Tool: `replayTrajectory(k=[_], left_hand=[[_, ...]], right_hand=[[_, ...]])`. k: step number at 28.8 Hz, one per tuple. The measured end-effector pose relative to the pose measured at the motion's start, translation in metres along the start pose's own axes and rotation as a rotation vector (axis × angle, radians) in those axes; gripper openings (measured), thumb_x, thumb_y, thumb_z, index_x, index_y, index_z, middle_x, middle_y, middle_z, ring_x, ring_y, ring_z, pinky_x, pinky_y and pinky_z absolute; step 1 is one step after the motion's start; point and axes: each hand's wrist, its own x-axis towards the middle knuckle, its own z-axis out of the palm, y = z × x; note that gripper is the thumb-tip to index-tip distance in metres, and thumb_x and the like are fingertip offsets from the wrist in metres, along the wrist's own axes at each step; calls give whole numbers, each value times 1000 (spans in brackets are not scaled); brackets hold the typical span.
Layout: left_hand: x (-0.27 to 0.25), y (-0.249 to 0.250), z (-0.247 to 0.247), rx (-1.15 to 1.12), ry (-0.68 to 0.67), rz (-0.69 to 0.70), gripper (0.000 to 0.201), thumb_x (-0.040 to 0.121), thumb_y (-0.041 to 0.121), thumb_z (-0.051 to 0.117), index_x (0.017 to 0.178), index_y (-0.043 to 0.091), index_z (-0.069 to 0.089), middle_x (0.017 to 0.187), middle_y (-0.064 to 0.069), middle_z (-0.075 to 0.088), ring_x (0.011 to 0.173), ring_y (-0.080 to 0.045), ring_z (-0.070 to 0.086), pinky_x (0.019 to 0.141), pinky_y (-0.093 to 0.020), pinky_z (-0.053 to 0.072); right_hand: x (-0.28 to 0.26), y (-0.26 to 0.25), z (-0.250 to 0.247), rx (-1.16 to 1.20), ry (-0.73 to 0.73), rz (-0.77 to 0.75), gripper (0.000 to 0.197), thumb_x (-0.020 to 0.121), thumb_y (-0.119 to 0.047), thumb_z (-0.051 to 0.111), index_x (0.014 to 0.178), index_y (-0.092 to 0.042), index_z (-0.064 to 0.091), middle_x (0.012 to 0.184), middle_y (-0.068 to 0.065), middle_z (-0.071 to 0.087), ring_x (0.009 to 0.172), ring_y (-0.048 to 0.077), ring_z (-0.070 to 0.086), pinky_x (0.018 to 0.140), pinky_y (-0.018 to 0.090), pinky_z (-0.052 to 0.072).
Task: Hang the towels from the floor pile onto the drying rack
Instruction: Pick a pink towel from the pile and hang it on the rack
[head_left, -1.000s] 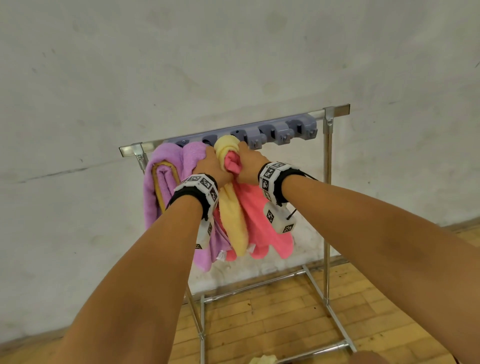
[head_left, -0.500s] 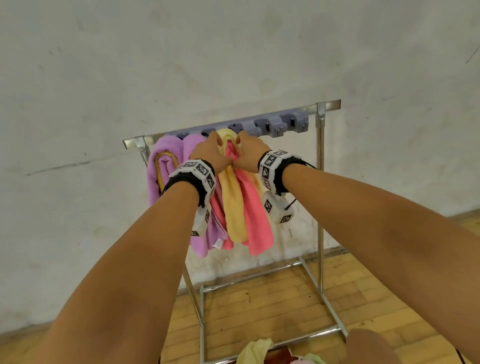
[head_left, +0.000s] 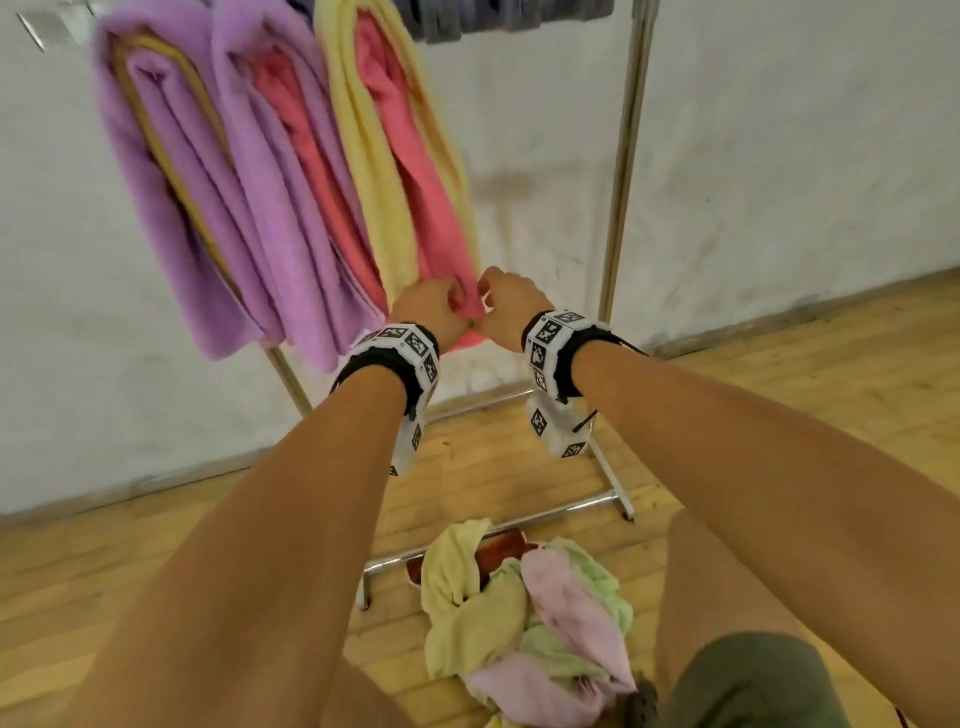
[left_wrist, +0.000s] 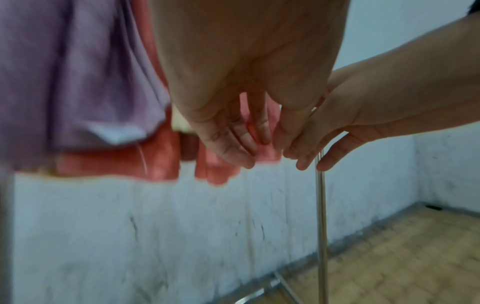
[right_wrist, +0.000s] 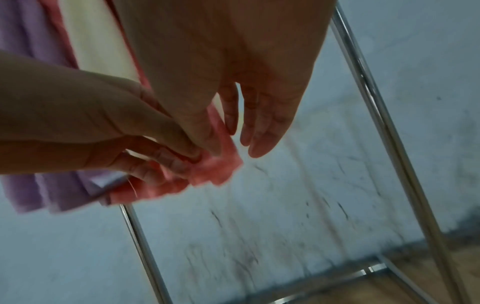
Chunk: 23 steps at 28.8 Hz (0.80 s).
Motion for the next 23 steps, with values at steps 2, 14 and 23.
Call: replayTrajectory(k=[2, 14, 23], left_hand=[[1, -17, 41, 0, -79, -28, 27, 83, 23, 65, 110, 21, 64, 105, -1, 67, 95, -25, 63, 85, -35, 52], [-18, -110, 259, -80, -441, -198, 24, 83, 28, 69, 106, 25, 62, 106, -3, 68, 95, -24, 63, 79, -32, 51], [-65, -151, 384, -70, -673, -285, 22, 91, 20, 57, 110, 13, 64, 111, -12, 68, 100, -32, 63, 86, -38, 53]], right_hand=[[-3, 28, 34, 13, -52, 64, 41, 85, -24, 67, 122, -13, 52, 117, 8, 60, 101, 28, 61, 82, 37, 53], [-34, 154, 221, 23, -373, 355, 37, 87, -24, 67, 120, -14, 53, 117, 7, 62, 102, 26, 61, 84, 37, 53], [-86, 220, 328, 23, -522, 524, 26, 92, -23, 60, 113, -8, 59, 108, 12, 65, 102, 31, 63, 80, 35, 52]])
